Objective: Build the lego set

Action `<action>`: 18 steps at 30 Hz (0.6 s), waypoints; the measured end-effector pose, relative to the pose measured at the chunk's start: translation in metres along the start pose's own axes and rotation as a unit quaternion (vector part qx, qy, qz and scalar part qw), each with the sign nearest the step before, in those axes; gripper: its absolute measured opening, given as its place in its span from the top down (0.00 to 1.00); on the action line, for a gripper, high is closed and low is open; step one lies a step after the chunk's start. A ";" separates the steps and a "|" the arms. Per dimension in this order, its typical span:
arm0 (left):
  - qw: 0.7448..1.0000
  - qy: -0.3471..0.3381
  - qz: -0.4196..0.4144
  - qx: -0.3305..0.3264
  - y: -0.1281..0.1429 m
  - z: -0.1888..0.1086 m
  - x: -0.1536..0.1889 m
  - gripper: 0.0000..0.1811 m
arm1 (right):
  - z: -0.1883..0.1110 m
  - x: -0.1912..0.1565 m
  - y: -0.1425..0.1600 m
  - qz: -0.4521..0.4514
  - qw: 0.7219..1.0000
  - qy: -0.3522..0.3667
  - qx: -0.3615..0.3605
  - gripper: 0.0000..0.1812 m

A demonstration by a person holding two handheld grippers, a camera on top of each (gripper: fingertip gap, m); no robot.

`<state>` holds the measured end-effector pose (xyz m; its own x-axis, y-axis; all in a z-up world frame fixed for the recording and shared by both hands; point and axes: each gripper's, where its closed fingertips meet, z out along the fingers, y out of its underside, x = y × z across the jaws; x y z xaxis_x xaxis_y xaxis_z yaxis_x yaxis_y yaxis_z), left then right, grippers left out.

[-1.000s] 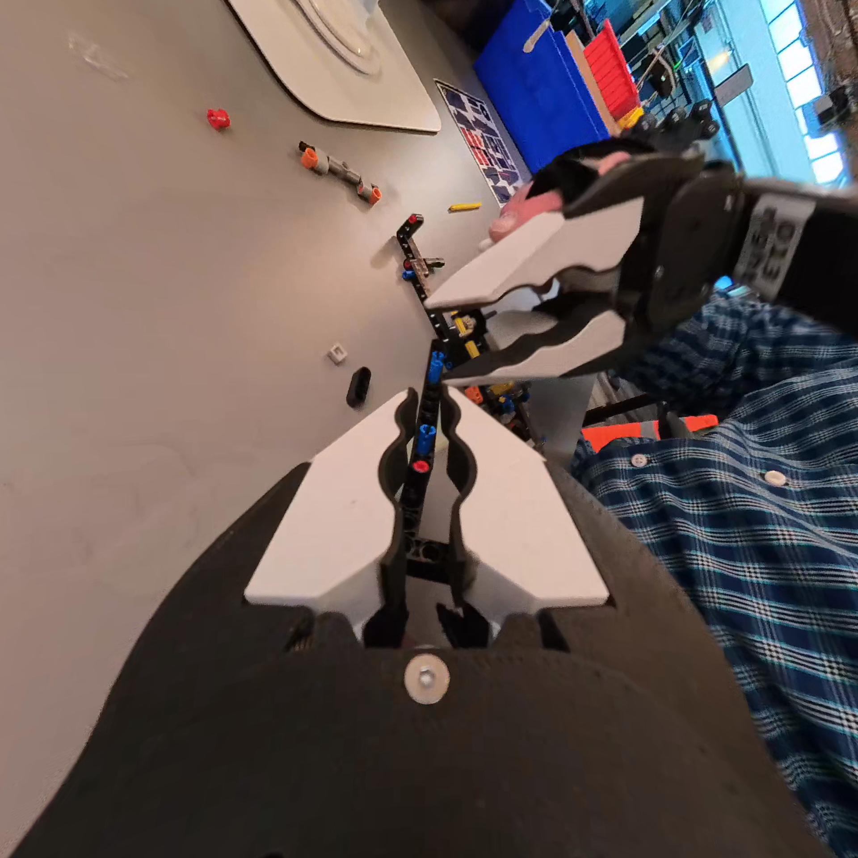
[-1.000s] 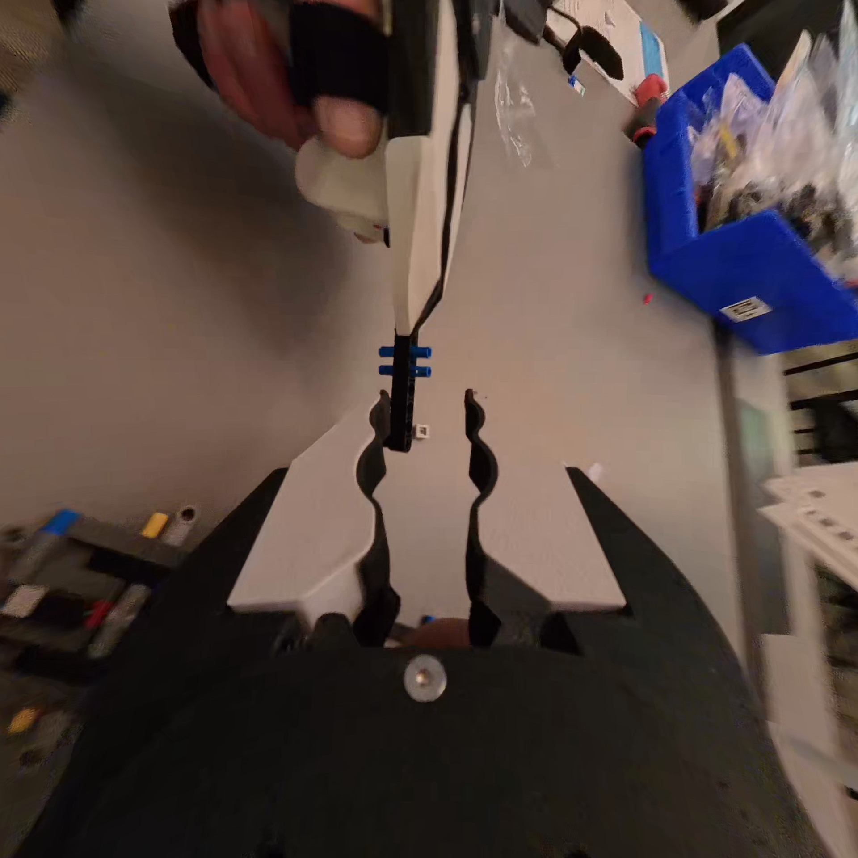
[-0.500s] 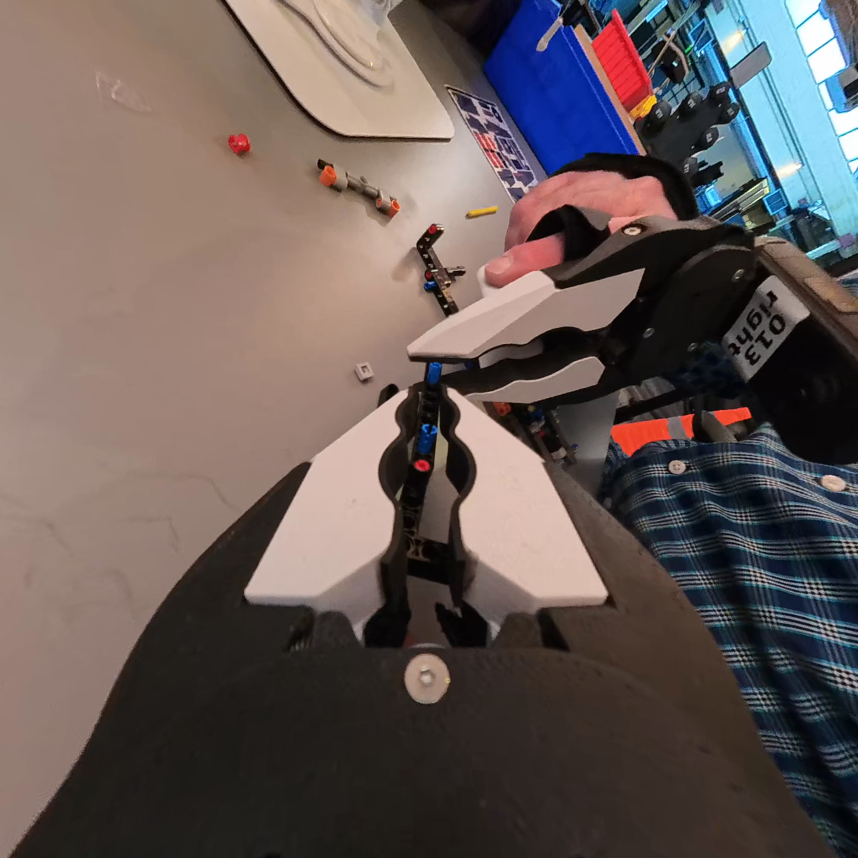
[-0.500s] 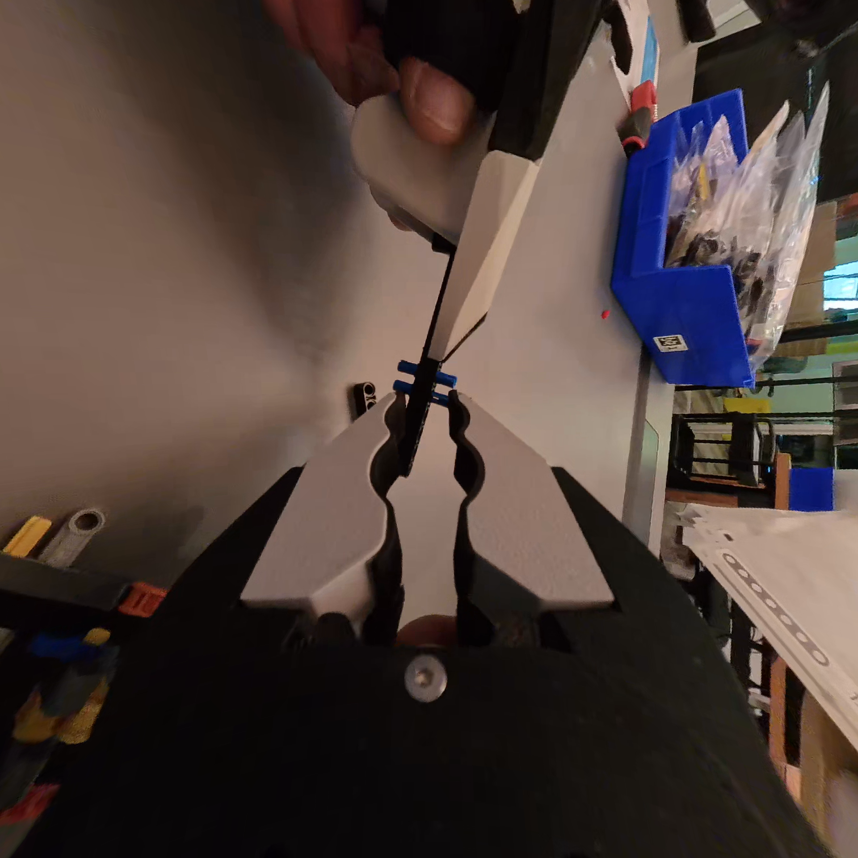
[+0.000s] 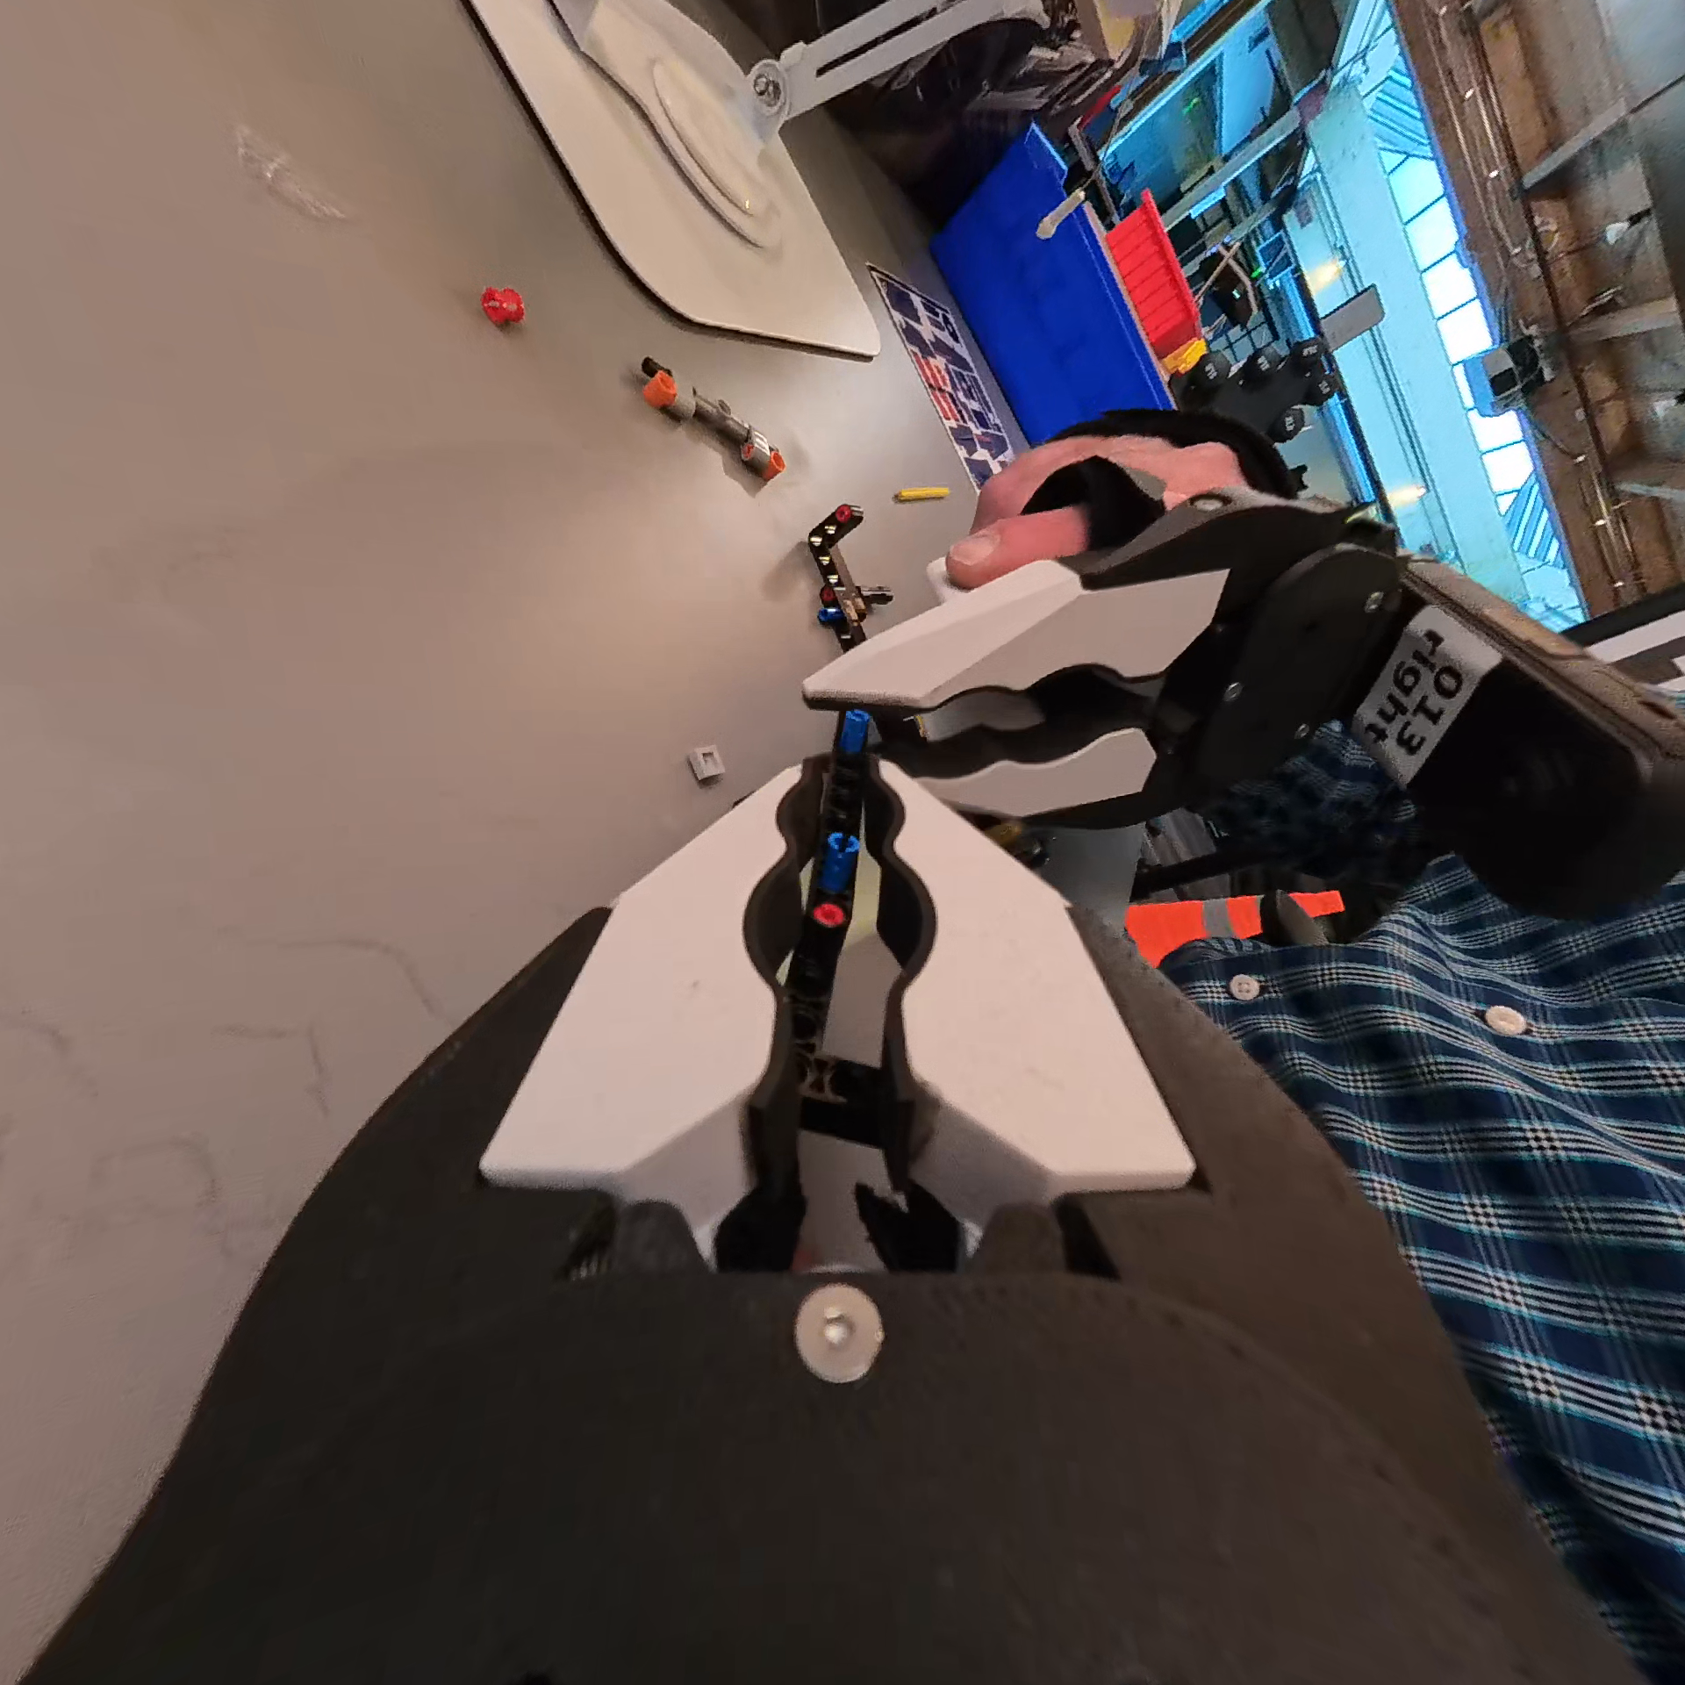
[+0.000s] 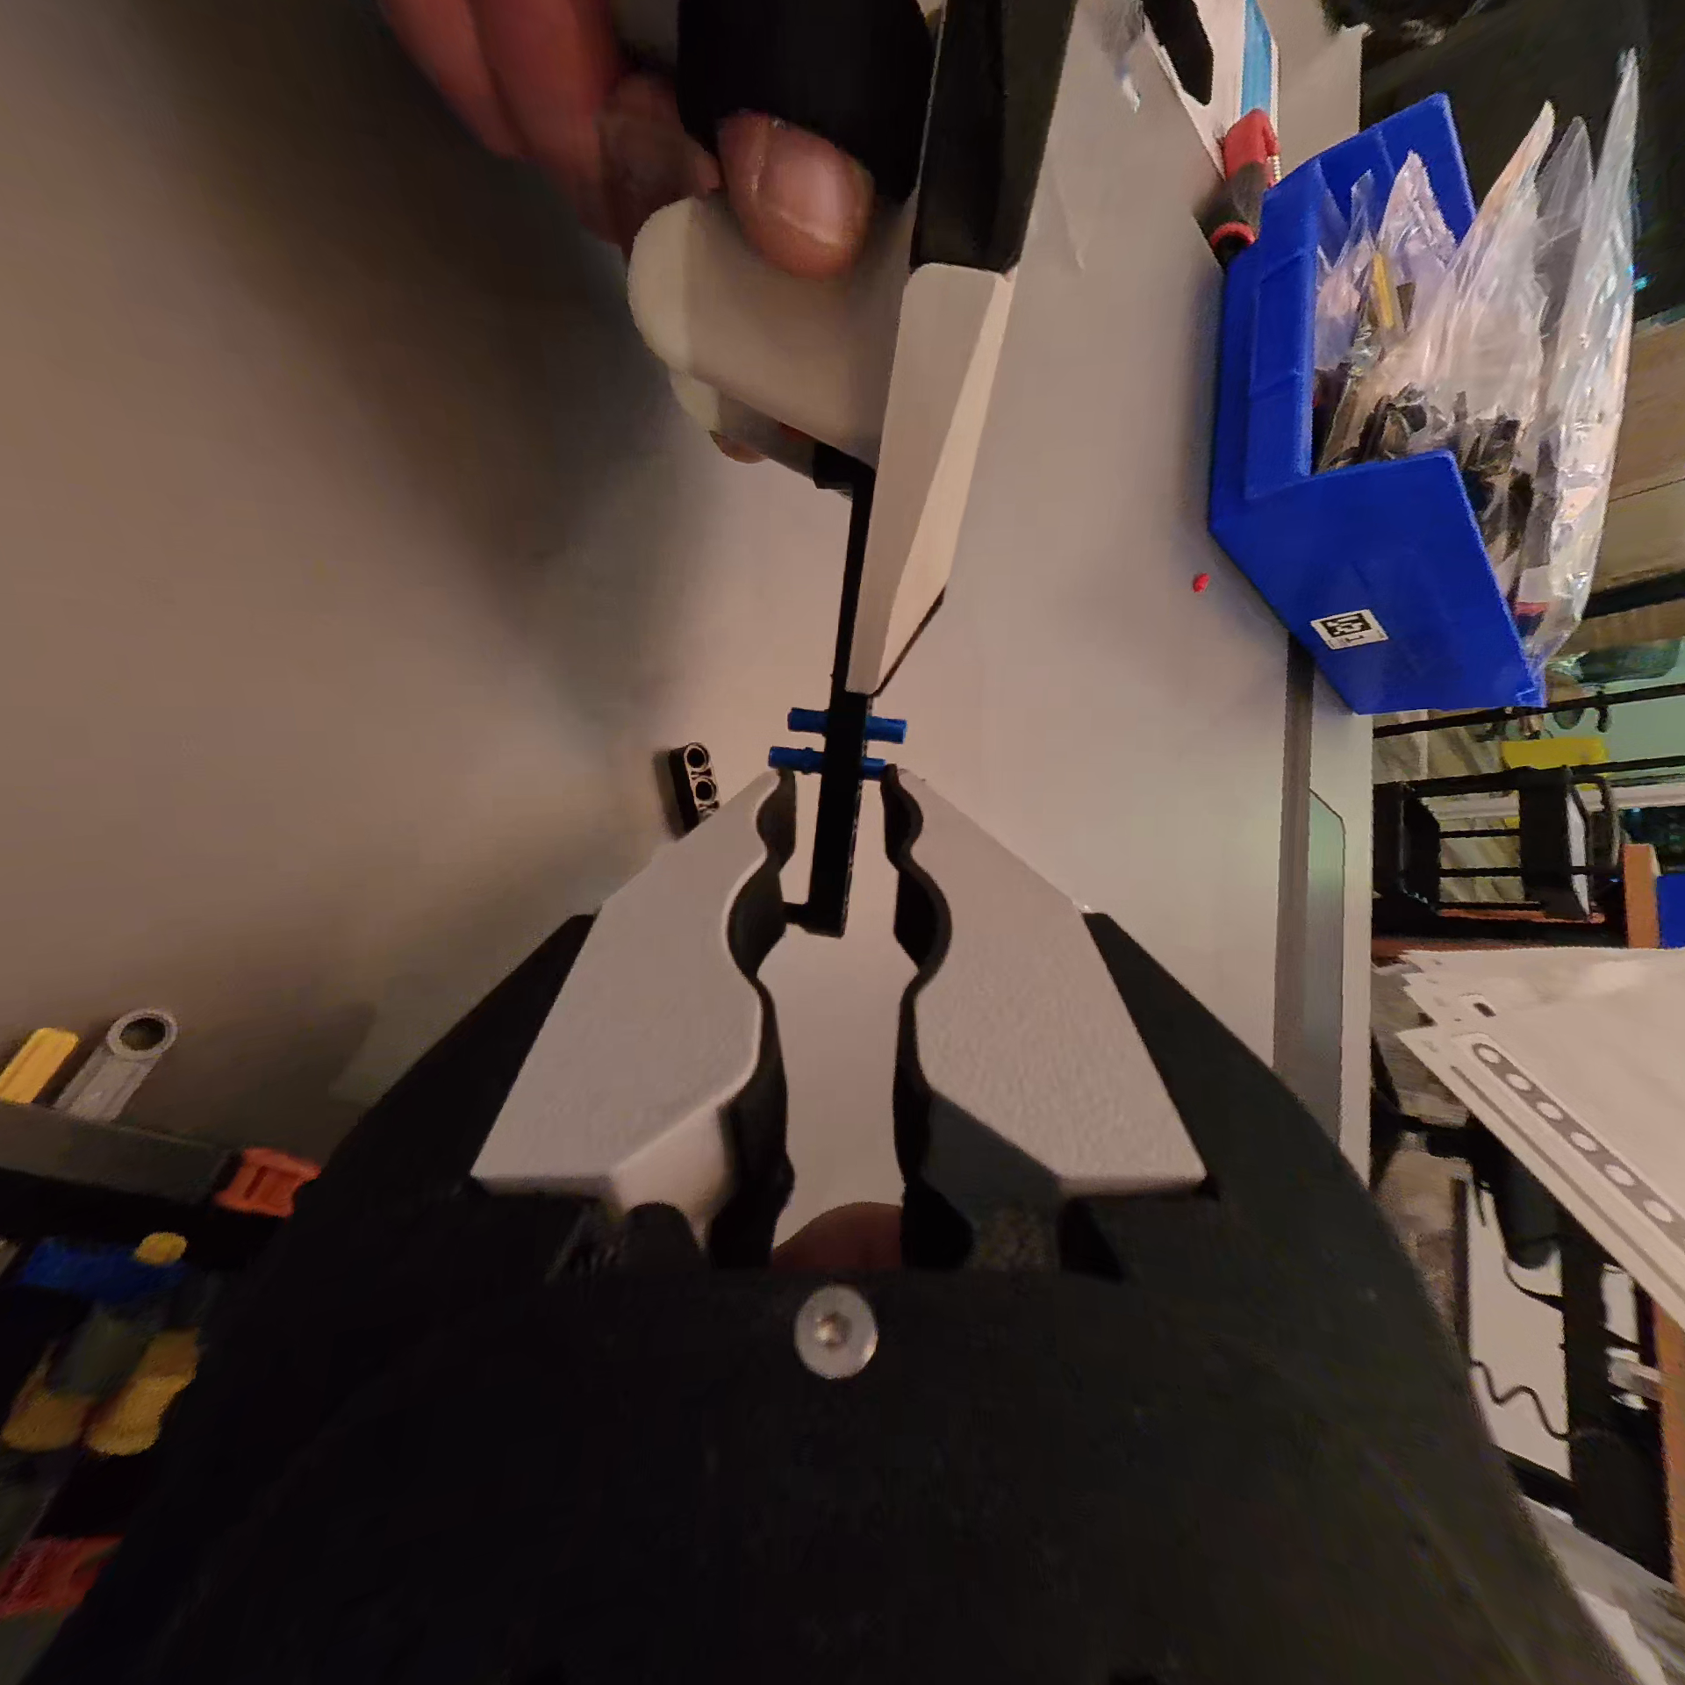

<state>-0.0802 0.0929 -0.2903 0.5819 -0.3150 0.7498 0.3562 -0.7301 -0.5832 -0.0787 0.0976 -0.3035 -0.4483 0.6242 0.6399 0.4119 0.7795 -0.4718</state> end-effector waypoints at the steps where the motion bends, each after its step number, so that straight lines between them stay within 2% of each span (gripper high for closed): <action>1: 1.000 0.001 -0.002 0.000 0.000 0.000 0.000 0.96 | 0.000 0.001 0.000 -0.004 1.000 0.002 0.000 0.92; 4: 1.000 0.003 -0.001 0.003 -0.002 0.000 0.001 0.96 | -0.004 0.004 -0.003 0.003 1.000 0.010 0.005 0.84; 6: 1.000 0.003 0.004 0.001 -0.003 0.000 0.002 0.96 | -0.004 0.005 -0.004 -0.023 0.999 0.021 0.009 0.83; 8: 1.000 0.000 0.011 -0.006 -0.002 0.000 0.001 0.96 | -0.004 0.002 -0.005 -0.042 0.999 0.015 0.011 0.86; 14: 0.999 -0.011 0.027 -0.027 -0.001 0.001 0.000 0.96 | -0.002 -0.002 -0.007 -0.118 0.993 0.026 0.006 0.86; 18: 0.998 -0.026 0.047 -0.040 0.003 0.004 -0.004 0.96 | 0.000 -0.007 -0.003 -0.120 0.993 0.008 0.001 0.88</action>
<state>-0.0782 0.0940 -0.2964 0.6482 -0.3529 0.6748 0.2408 -0.7457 -0.6212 -0.0773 0.0907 -0.3068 -0.5209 0.4196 0.7433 0.2933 0.9058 -0.3058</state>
